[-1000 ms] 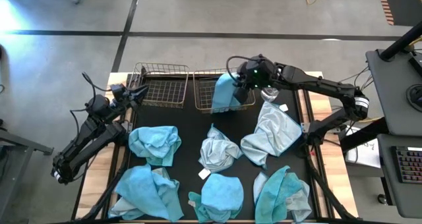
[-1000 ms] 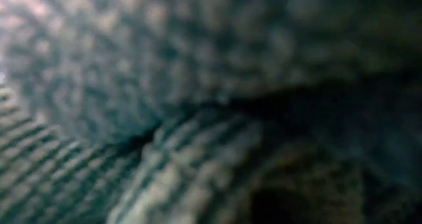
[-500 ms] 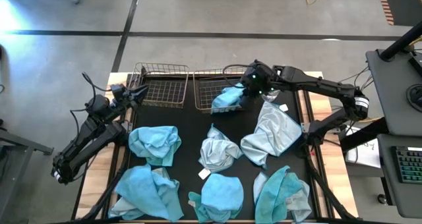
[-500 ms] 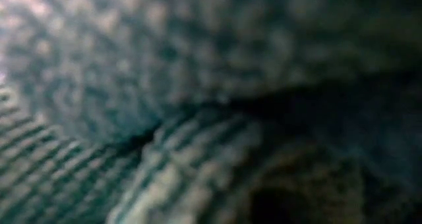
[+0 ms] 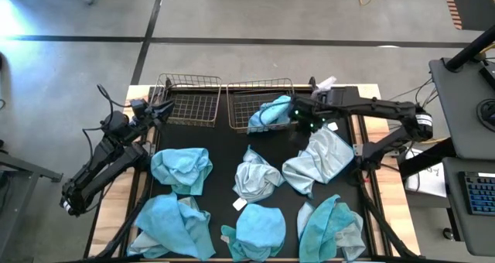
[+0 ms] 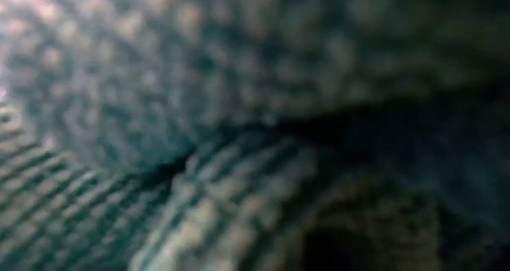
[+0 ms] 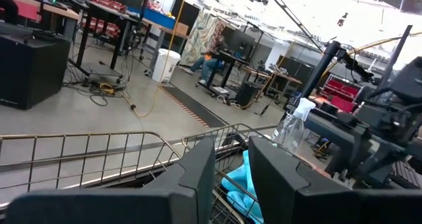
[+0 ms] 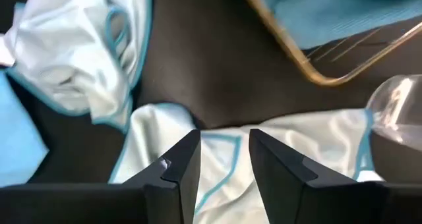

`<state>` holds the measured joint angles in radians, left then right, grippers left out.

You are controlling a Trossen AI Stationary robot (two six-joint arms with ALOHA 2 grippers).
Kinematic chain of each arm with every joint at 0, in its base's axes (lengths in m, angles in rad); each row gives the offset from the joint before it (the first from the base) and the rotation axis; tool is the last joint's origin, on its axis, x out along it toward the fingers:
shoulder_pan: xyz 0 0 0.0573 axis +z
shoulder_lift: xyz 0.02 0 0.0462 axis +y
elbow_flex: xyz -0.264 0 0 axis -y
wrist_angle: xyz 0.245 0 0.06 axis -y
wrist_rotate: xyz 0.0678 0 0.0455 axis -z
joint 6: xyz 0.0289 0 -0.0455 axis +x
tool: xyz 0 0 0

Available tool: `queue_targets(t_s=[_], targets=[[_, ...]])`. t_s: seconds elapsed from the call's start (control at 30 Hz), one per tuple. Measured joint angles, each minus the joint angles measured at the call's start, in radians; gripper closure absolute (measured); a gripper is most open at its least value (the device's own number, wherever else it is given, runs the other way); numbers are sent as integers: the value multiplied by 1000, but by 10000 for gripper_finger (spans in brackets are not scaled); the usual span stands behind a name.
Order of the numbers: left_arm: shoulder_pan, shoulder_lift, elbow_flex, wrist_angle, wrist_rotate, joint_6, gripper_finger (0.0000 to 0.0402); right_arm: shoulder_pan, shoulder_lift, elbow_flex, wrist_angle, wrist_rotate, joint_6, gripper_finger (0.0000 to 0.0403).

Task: Sort microfiber towel by color & place in baskets
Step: Put the light-blue microfiber towel into the left wire basket

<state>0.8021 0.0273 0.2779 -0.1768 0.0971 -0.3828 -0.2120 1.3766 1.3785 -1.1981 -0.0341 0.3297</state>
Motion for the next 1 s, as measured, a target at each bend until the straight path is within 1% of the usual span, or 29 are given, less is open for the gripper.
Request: queue_targets(t_s=[0.23,0.4,0.53,0.6,0.73,0.87,1.0], targets=[[0,0,0,-12,0,0,322,120,0,-13,-25,8,76,282],[0,0,0,-18,0,0,322,181,0,-81,-21,18,136,285],[0,0,0,-19,0,0,322,190,0,-158,-17,62,190,282],[0,0,0,-19,0,0,322,190,0,-199,-10,63,199,280],[0,0,0,-19,0,0,322,190,1,-293,90,58,212,277],[0,0,0,-19,0,0,322,190,1,-379,195,26,225,279],[0,0,0,-19,0,0,322,190,1,-436,241,25,253,280]])
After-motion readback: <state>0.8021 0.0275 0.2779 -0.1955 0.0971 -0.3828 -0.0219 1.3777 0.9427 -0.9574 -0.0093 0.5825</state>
